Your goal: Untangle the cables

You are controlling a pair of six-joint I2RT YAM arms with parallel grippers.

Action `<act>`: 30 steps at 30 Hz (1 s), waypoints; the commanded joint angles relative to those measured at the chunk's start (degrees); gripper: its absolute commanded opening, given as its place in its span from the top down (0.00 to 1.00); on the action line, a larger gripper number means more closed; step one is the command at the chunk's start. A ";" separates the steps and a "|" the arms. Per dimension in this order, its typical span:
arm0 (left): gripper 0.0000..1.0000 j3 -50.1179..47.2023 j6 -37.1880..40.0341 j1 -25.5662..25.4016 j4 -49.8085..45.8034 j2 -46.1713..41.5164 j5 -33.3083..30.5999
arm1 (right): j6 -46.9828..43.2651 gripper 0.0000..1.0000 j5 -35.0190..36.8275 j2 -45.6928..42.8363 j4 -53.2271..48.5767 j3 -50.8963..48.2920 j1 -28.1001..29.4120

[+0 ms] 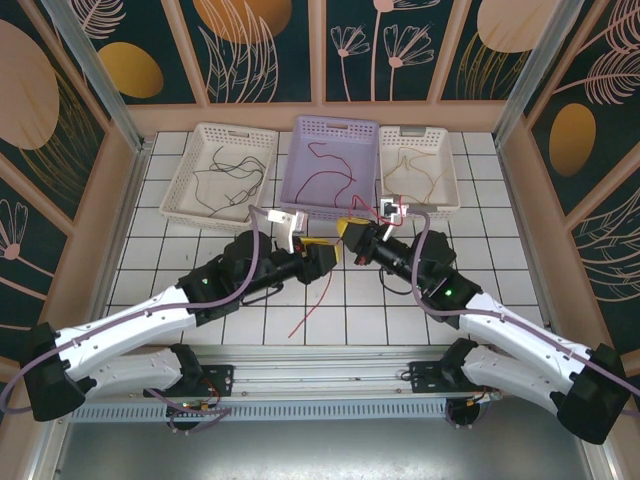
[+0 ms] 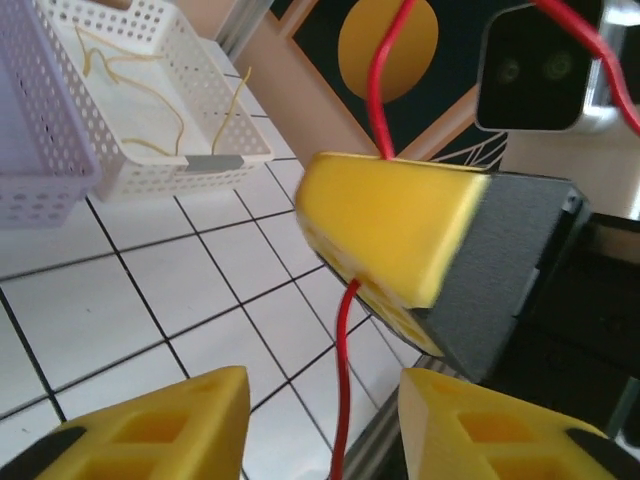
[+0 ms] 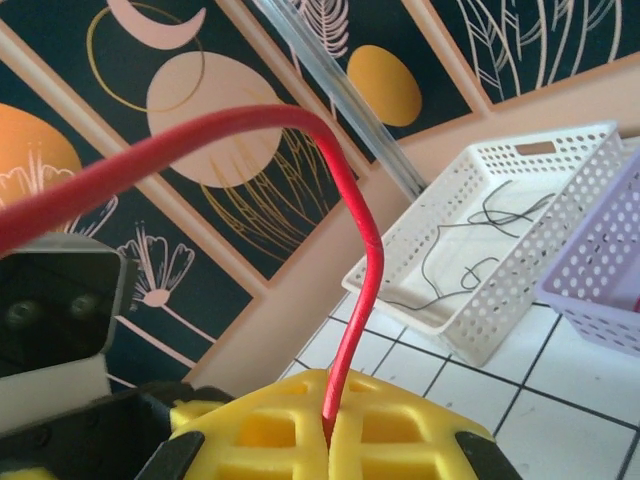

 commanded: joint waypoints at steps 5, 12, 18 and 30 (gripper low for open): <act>0.14 6.82 10.42 0.04 -9.64 -4.64 -10.84 | -4.12 1.00 6.42 -1.64 -10.21 5.74 -0.14; 0.02 13.13 20.38 0.85 -18.80 -6.64 -26.09 | -6.66 1.00 15.48 -3.75 -23.64 11.86 -2.25; 0.02 7.89 21.56 9.85 -16.81 -10.49 -29.11 | -7.90 1.00 14.44 -0.92 -33.54 20.72 -8.49; 0.01 -4.00 19.04 22.44 -8.63 -10.37 -29.46 | -14.93 1.00 8.80 23.57 -44.36 45.44 -14.60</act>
